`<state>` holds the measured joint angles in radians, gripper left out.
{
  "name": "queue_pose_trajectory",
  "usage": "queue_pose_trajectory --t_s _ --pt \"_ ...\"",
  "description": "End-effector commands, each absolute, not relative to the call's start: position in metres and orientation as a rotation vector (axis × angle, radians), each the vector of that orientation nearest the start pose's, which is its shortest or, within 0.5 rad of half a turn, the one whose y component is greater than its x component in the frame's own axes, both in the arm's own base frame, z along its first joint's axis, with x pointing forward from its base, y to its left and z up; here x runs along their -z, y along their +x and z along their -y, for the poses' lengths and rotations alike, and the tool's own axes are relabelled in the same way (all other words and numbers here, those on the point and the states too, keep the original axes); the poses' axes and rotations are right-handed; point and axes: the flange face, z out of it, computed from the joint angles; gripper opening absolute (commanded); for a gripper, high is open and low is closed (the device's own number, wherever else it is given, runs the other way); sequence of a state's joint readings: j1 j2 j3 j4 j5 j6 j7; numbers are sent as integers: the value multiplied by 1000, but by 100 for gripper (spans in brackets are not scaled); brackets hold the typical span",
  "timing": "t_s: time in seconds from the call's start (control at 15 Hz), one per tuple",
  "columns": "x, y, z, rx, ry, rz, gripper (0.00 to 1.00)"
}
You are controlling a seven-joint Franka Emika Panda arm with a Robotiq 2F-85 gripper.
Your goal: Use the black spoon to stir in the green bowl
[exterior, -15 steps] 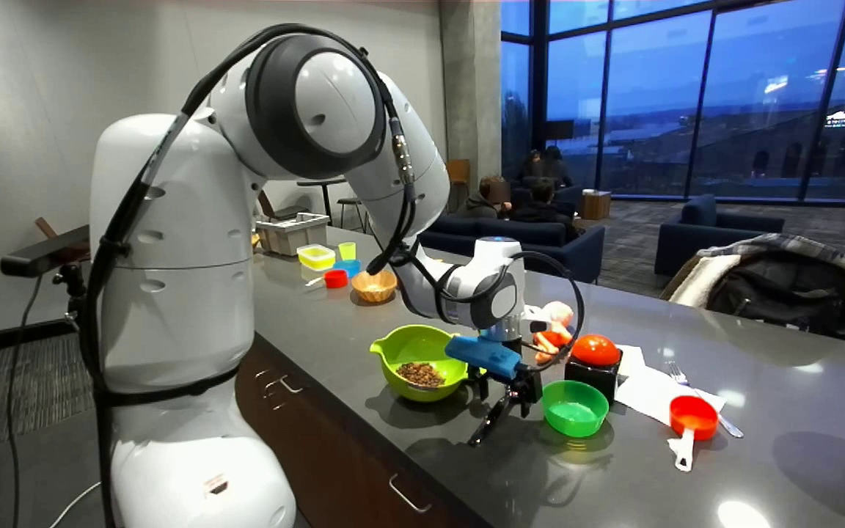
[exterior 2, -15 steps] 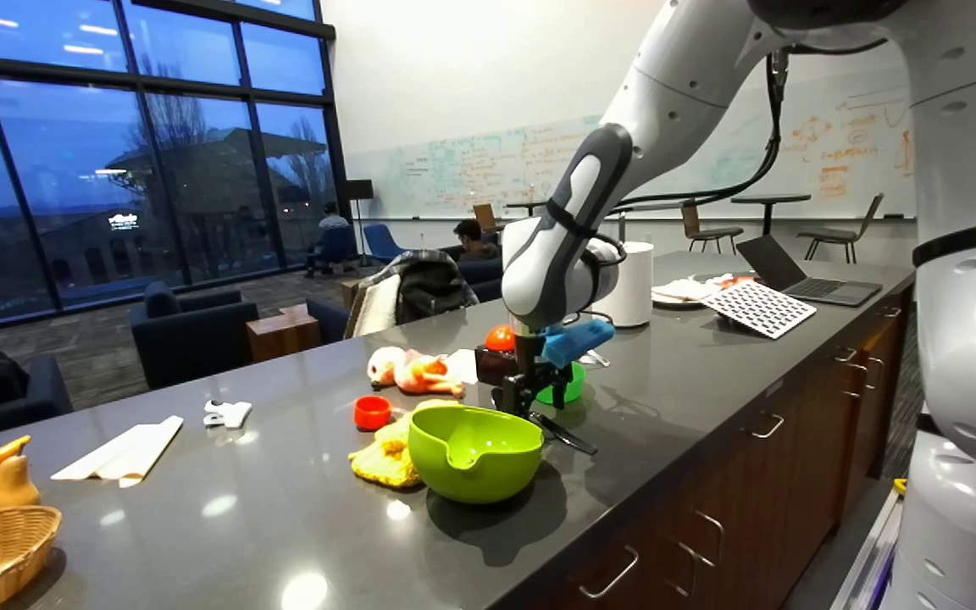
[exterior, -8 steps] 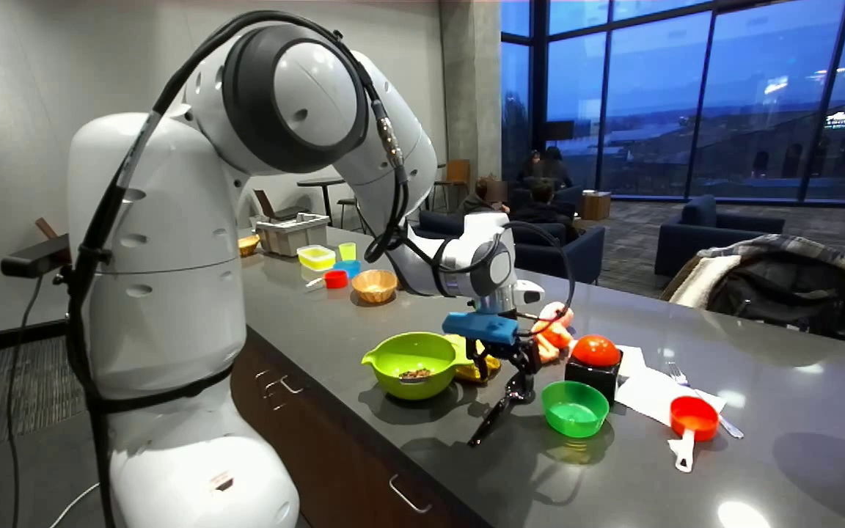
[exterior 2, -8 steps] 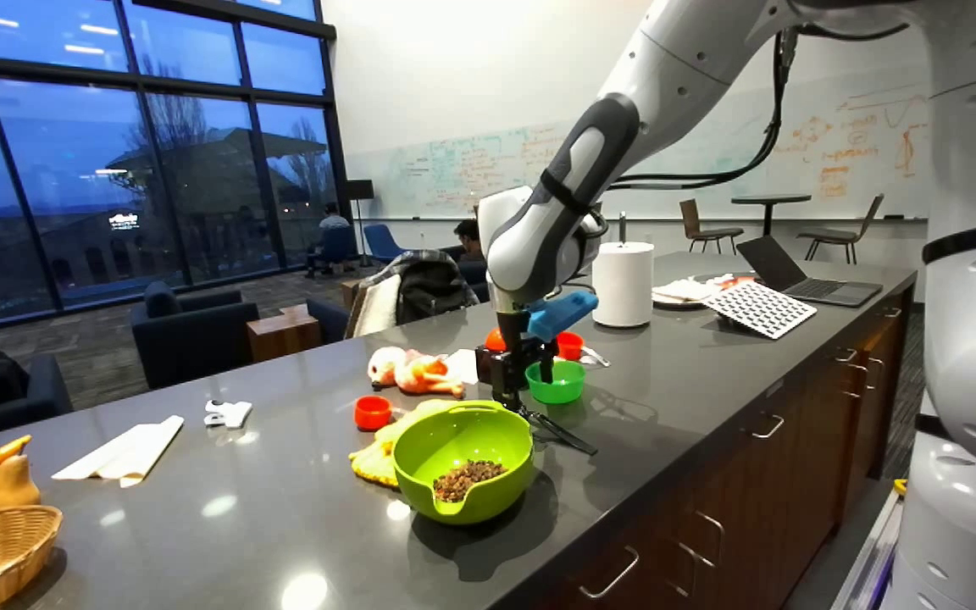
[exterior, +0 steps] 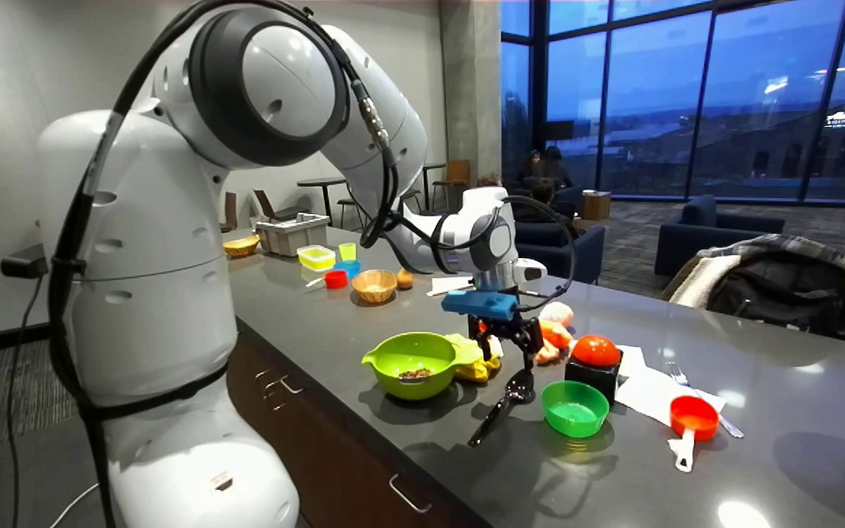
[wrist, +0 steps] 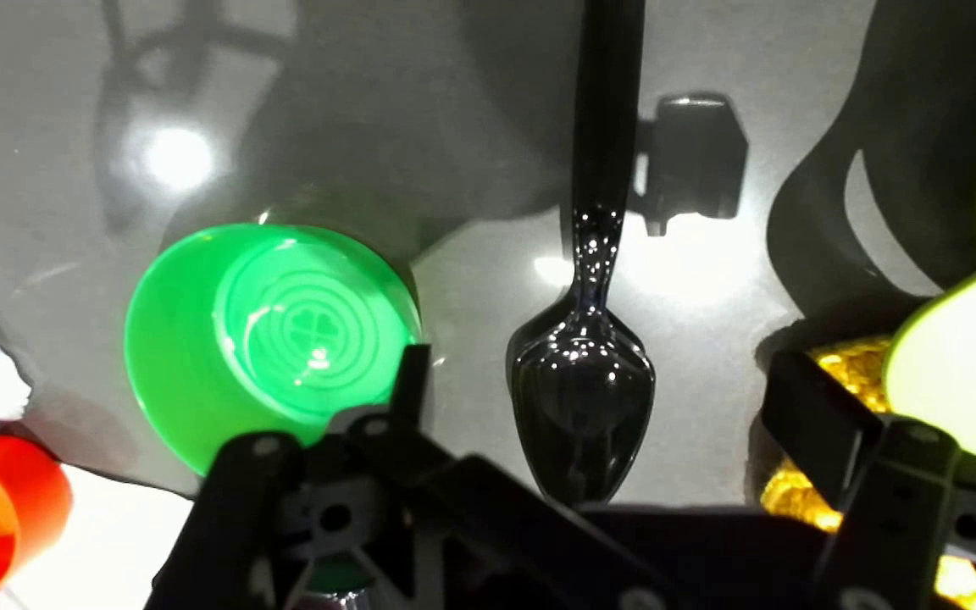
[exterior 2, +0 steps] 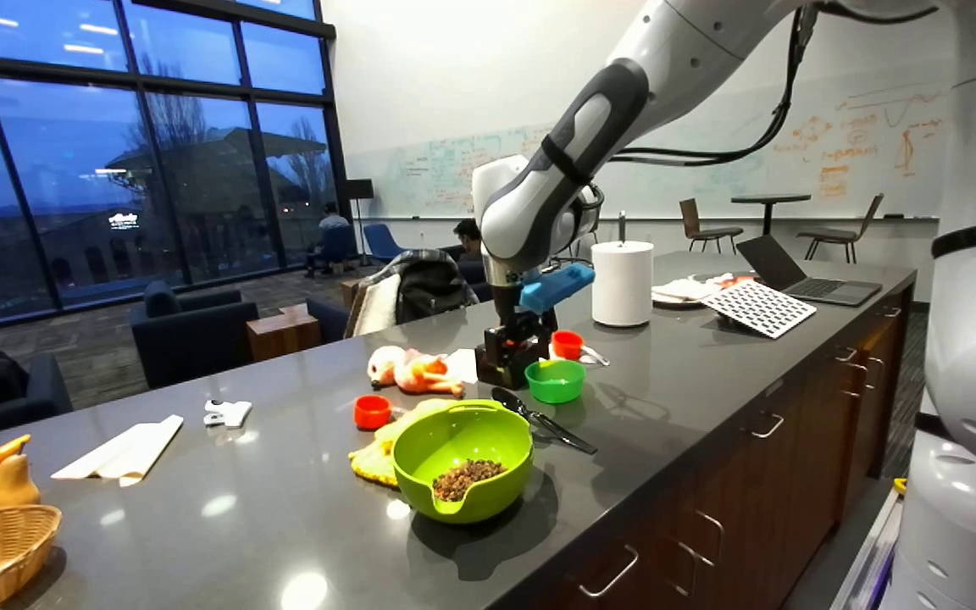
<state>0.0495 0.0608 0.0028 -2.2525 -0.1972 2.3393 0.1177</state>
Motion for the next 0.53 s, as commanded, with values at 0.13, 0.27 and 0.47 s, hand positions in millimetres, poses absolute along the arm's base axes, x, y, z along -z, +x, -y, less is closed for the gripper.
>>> queue_pose_trajectory --t_s 0.13,0.27,0.47 --pt "-318 509 -32 2 -3260 1 100" --pt "-306 498 -32 -31 -3255 -32 100" --pt "-292 486 -30 -67 -3237 -69 100"
